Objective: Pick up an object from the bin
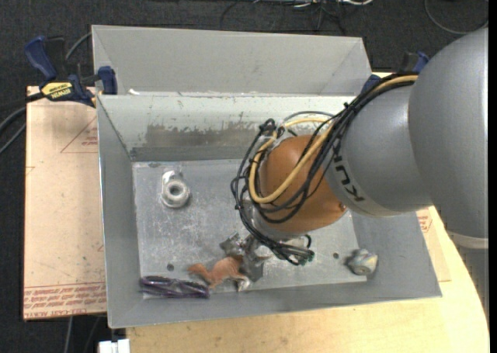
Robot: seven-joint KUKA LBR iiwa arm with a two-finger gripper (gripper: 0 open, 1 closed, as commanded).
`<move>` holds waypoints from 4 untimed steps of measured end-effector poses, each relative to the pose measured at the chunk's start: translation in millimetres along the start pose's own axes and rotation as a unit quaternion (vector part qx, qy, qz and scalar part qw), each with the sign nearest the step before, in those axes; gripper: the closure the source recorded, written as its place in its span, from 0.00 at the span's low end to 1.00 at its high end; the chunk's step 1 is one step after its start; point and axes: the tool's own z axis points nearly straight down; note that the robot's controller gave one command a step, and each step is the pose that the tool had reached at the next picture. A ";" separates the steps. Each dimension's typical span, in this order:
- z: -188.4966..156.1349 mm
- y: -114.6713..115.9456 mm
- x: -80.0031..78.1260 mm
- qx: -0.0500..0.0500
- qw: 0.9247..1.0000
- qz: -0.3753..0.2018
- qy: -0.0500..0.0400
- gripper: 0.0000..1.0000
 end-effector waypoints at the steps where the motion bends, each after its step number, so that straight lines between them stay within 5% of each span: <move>1: -4.2 4.5 4.4 0.001 1.000 0.012 -0.001 1.00; 2: -66.5 -4.2 10.7 0.001 1.000 -0.002 -0.003 1.00; 3: -23.4 0.9 -3.4 0.000 1.000 0.017 -0.001 1.00; 4: -133.6 3.2 3.9 0.000 1.000 -0.002 -0.001 1.00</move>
Offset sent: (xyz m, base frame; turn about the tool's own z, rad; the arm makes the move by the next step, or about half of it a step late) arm -0.0104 -0.0104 0.0650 -0.0072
